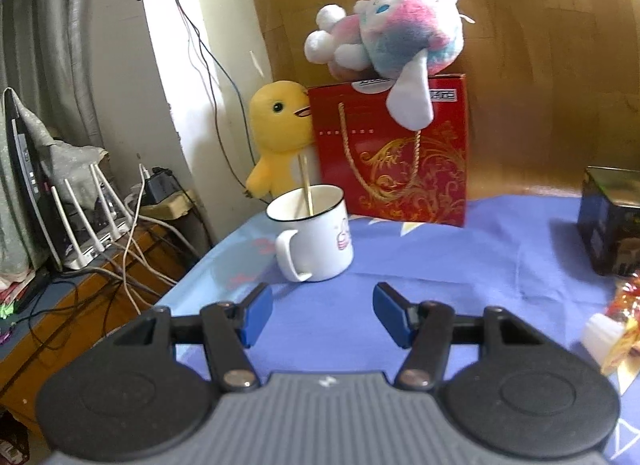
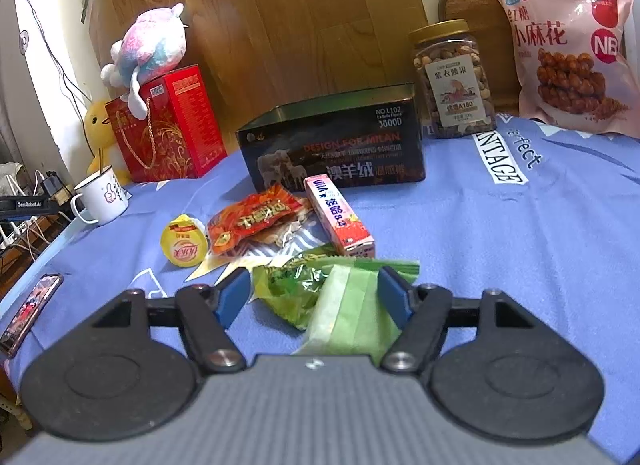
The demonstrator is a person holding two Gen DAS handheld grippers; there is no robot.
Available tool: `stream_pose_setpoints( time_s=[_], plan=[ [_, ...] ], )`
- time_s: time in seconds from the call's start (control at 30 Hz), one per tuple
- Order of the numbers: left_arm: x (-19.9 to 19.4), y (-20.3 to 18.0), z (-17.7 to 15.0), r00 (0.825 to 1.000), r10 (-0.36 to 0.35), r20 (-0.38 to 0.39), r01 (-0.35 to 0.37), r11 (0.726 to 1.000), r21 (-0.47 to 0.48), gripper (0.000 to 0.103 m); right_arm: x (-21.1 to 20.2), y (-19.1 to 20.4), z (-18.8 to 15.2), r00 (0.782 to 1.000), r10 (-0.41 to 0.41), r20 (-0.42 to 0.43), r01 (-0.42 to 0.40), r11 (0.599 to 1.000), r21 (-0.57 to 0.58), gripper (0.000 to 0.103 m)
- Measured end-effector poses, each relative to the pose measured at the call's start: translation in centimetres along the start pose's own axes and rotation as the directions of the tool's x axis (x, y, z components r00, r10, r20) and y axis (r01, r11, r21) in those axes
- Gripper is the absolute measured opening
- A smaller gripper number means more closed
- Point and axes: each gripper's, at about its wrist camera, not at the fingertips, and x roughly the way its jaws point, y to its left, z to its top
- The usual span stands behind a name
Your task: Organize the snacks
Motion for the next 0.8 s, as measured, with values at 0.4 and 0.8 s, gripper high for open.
stream_pose_setpoints(
  time_s=[0.4, 0.8],
  plan=[
    [0.6, 1.9, 0.4, 0.998, 0.059, 0.015, -0.058, 0.998, -0.024, 0.057, -0.1, 0.0, 0.0, 1.0, -0.002, 0.001, 0.002, 1.0, -0.01, 0.074],
    [-2.8, 0.5, -0.1, 0.896, -0.443, 0.024, 0.442, 0.89, -0.111, 0.056, -2.0, -1.8, -0.3, 0.998, -0.05, 0.037, 0.049, 0.999, 0.01, 0.075]
  ],
)
